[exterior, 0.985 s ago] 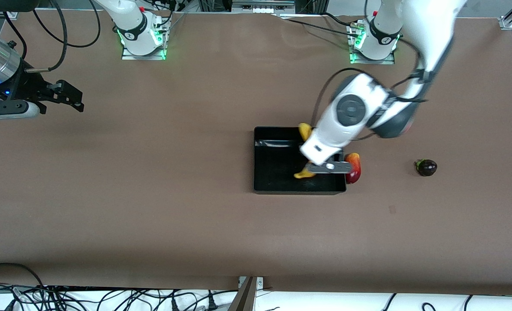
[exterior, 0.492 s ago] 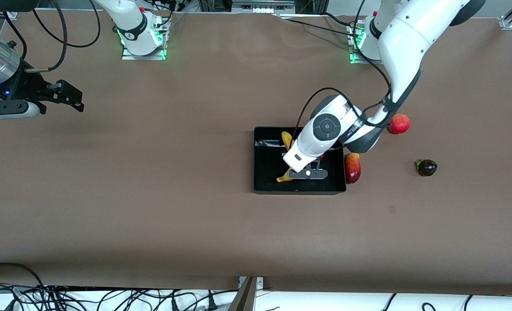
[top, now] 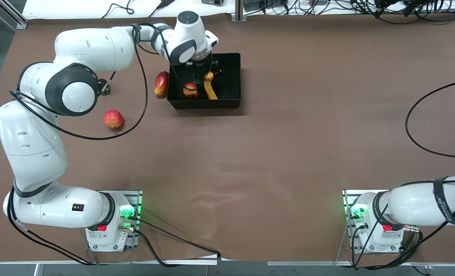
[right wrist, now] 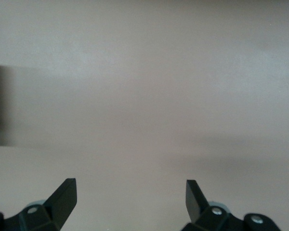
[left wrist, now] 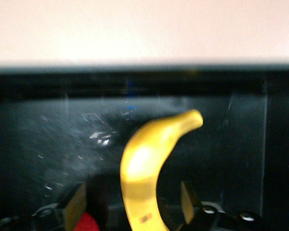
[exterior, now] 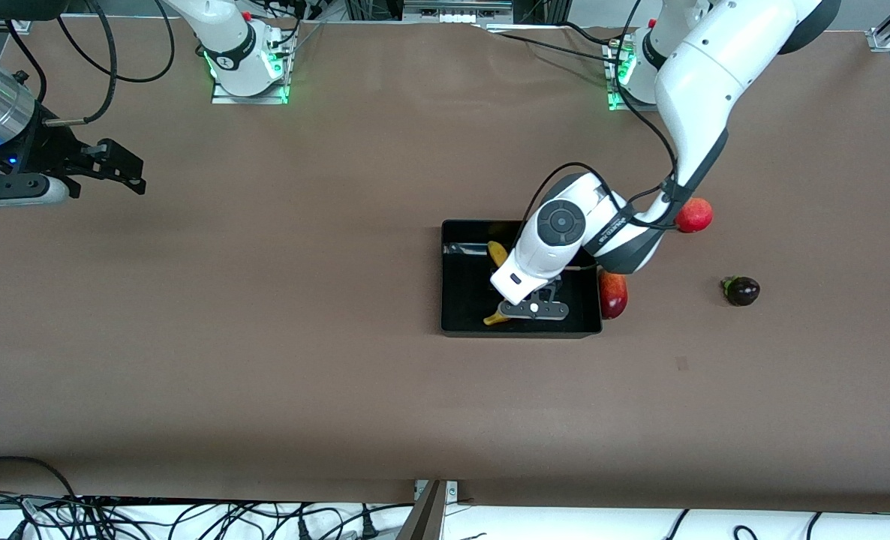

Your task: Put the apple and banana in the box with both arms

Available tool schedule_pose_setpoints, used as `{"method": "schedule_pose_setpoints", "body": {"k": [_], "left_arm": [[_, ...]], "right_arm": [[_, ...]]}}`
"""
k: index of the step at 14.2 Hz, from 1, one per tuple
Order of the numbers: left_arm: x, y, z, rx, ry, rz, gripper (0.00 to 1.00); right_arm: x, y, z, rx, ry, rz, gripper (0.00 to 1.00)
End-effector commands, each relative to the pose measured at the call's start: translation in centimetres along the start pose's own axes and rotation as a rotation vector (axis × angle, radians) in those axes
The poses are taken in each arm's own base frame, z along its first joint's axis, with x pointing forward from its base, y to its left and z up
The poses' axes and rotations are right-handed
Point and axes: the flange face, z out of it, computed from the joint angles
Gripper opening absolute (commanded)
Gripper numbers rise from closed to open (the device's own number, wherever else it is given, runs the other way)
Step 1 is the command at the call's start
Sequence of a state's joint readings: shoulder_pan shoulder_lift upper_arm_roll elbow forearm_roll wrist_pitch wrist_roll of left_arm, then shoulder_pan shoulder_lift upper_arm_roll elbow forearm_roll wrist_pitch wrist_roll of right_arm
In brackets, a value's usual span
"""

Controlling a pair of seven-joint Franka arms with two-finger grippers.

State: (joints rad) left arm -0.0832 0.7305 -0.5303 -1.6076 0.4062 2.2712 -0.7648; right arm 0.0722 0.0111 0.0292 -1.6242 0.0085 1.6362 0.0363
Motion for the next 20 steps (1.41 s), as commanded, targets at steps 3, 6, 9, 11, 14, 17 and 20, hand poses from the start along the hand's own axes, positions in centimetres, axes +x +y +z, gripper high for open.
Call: {"method": "schedule_pose_setpoints", "body": {"k": [3, 6, 9, 11, 14, 17, 20], "left_arm": [[1.9, -6.9, -15.5, 0.113, -0.065, -0.044, 1.0], [3.3, -12.2, -22.7, 0.126, -0.168, 0.035, 1.0], [3.5, -17.6, -28.2, 0.124, -0.162, 0.149, 1.0], [2.8, -23.1, -31.0, 0.053, -0.156, 0.199, 1.0], [-1.6, -28.0, -34.2, 0.036, -0.137, 0.157, 1.0], [-4.1, -29.5, -35.3, 0.17, 0.002, 0.066, 1.0], [-5.0, -31.1, -33.9, 0.053, -0.072, -0.009, 1.0]], "right_arm": [[0.1, 0.1, -0.5, -0.01, 0.007, 0.003, 1.0], [0.1, 0.1, -0.5, -0.01, 0.007, 0.003, 1.0], [0.1, 0.1, -0.5, -0.01, 0.007, 0.003, 1.0], [0.1, 0.1, -0.5, -0.01, 0.007, 0.003, 1.0], [0.1, 0.1, -0.5, -0.01, 0.004, 0.003, 1.0], [0.0, 0.1, -0.6, -0.01, 0.004, 0.003, 1.0], [-0.1, 0.2, -0.6, -0.01, 0.002, 0.005, 1.0]]}}
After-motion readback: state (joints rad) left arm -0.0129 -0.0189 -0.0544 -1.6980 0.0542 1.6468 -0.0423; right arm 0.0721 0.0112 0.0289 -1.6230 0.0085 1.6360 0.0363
